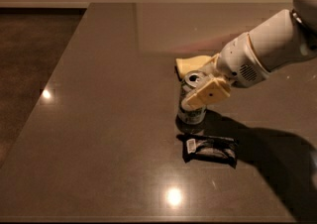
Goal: Move 7up can near rxbar chocolate
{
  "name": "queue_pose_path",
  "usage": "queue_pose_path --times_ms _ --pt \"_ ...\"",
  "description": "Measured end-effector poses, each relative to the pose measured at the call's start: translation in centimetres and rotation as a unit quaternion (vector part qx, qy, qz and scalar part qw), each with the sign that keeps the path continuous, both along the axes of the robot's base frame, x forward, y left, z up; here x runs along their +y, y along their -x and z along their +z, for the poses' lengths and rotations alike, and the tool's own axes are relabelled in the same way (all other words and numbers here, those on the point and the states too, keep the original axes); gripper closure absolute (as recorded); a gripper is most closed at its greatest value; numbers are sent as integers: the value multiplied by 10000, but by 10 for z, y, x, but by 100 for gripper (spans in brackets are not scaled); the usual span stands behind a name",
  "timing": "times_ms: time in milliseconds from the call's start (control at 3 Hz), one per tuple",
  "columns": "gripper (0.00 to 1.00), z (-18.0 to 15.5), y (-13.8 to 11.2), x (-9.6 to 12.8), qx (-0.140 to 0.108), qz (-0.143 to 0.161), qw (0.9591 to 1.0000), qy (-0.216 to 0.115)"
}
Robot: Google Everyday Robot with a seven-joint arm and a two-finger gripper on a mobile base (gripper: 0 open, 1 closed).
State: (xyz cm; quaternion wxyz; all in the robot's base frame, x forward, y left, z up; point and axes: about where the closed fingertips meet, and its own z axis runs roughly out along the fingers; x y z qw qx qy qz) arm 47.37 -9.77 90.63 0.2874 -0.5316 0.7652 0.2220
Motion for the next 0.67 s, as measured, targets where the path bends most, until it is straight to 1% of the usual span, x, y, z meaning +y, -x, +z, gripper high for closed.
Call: queue_pose_path --times_ms 333,667 --pt "0 0 0 1 -3 10 10000 4" --pt "0 0 0 1 -3 10 10000 4"
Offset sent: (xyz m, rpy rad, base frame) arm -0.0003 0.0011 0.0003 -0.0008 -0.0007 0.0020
